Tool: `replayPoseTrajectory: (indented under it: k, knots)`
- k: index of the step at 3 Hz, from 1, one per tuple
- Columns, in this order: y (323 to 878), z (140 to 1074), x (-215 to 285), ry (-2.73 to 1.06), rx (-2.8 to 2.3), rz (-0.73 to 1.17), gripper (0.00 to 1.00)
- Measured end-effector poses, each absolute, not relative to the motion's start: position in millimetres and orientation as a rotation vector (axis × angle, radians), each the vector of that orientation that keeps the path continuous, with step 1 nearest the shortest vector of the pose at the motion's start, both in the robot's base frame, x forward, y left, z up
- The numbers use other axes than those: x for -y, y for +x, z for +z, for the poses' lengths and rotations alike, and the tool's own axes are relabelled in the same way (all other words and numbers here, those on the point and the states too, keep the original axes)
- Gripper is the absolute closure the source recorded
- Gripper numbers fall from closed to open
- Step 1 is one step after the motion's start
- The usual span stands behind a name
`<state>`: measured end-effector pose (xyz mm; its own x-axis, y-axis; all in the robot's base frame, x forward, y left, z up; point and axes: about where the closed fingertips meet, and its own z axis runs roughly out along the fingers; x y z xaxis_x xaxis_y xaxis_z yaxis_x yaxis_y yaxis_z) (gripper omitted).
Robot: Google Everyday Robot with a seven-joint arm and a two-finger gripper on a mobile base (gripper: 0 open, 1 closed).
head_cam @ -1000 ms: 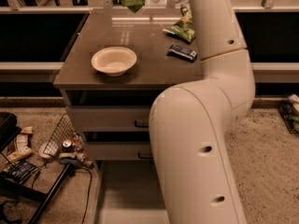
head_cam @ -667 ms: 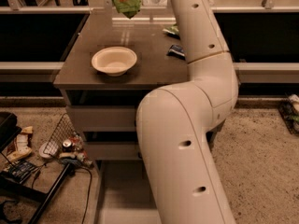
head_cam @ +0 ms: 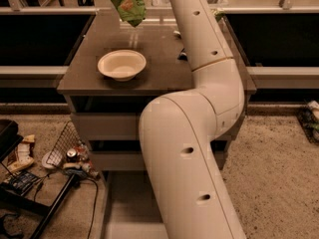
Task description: Pick green rice chip bag from bottom drawer and place on counter
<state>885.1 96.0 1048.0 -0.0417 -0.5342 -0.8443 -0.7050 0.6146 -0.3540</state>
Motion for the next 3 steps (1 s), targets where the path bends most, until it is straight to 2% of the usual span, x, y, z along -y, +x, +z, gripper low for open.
replayPoseTrajectory:
  k: [1,2,3]
  knots:
    - [886.3,1042.9,-100.2,-1.032,-1.709,0.192,0.27]
    - [887.0,1039.5,-102.9,-1.036,-1.711,0.194,0.04]
    - [887.4,1037.8,-104.4,-1.038,-1.713,0.196,0.0]
